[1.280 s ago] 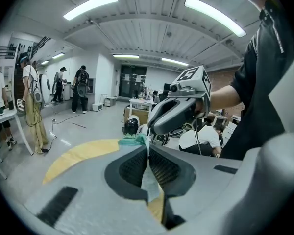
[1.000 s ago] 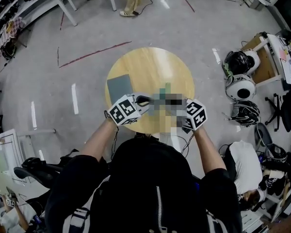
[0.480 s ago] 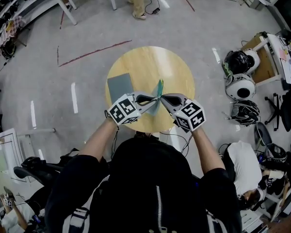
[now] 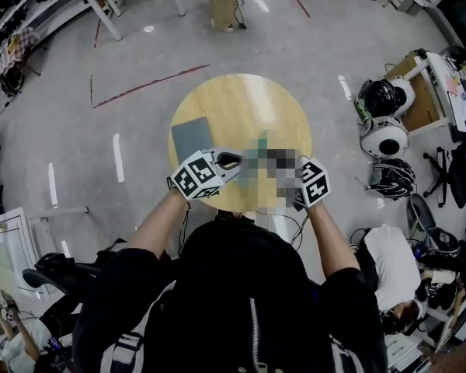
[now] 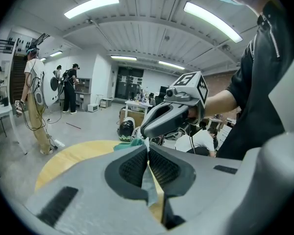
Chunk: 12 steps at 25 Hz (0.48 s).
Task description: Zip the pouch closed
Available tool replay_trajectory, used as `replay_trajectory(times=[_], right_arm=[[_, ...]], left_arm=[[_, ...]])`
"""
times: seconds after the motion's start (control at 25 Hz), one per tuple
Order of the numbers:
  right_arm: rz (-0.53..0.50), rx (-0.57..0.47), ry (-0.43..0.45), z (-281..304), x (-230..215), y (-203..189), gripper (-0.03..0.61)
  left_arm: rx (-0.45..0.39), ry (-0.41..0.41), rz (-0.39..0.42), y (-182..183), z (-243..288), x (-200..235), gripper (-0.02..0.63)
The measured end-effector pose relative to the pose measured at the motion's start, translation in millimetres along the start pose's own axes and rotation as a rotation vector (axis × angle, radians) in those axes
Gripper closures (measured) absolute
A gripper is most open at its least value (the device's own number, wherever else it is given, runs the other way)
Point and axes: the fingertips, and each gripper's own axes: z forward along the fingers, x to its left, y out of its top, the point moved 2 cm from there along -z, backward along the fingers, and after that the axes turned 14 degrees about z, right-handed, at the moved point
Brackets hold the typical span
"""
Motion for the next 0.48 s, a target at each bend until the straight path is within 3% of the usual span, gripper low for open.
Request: replay_trajectory(times=[0.48], right_arm=[[0.03,0.009,-0.033,5.1,-8.2,-4.8,0.571]], left_arm=[[-0.014,-0.014,-0.014,-3.6,-5.5,-2.9,0.597]])
